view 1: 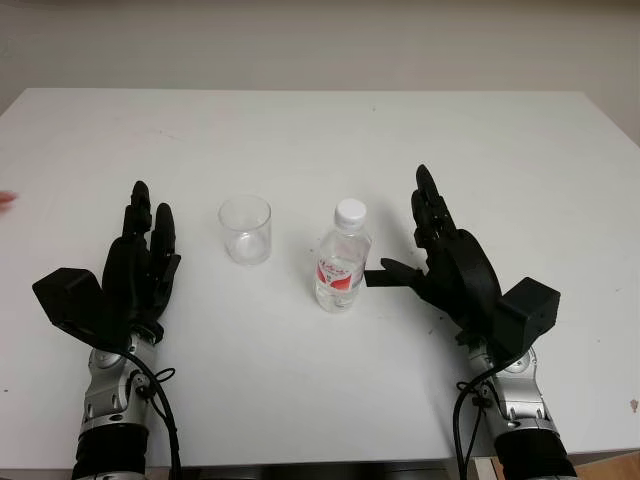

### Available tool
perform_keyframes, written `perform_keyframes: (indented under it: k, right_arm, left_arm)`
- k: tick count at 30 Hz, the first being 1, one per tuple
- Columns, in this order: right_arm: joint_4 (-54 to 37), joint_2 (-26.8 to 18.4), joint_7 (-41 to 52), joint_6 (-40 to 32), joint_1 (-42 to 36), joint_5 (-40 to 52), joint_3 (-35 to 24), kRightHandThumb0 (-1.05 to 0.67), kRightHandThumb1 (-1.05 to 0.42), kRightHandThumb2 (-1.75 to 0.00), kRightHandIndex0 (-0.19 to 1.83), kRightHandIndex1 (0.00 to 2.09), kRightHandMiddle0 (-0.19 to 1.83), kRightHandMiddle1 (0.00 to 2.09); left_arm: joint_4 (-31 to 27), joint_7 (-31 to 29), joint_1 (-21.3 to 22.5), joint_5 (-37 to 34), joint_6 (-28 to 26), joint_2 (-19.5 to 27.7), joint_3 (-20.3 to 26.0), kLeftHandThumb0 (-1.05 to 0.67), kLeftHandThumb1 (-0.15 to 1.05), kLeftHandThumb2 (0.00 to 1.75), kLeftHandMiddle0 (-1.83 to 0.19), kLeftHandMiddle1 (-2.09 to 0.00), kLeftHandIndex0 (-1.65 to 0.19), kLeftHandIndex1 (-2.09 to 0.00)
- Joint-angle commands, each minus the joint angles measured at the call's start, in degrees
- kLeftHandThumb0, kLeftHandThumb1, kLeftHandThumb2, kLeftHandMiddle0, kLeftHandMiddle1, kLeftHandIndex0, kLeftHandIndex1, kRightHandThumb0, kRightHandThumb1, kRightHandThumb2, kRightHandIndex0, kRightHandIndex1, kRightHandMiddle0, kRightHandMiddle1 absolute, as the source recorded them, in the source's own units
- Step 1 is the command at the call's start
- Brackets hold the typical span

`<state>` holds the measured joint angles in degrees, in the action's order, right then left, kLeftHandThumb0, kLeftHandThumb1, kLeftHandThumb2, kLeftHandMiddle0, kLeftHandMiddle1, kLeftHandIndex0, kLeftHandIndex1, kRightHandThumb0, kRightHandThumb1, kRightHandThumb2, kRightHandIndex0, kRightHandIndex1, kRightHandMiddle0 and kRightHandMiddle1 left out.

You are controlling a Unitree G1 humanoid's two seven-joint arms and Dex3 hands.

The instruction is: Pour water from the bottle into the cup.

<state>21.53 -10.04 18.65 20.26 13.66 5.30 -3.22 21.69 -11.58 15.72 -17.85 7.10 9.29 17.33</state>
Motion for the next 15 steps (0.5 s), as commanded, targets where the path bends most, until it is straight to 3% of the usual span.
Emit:
perform_keyframes:
  k: [1, 15]
  right_arm:
    - [-0.01, -0.51, 0.09, -0.07, 0.41, -0.07, 0.00, -0.95, -0.89, -0.06, -0.19, 0.00, -0.19, 0.00]
    - [1.33, -0.91, 2.15, 0.21, 2.50, 0.17, 0.13, -0.97, -0.90, -0.06, -0.19, 0.00, -0.19, 0.00]
  left_arm:
    - [0.25, -0.36, -0.94, -0.21, -0.02, -0.16, 0.10, -0.62, 1.05, 0.51, 0.11, -0.05, 0.14, -0.05]
    - [3.29, -1.00, 1.67, -0.13, 0.84, 0.44, 0.33, -0.62, 1.05, 0.51, 0.13, -0.05, 0.15, -0.04]
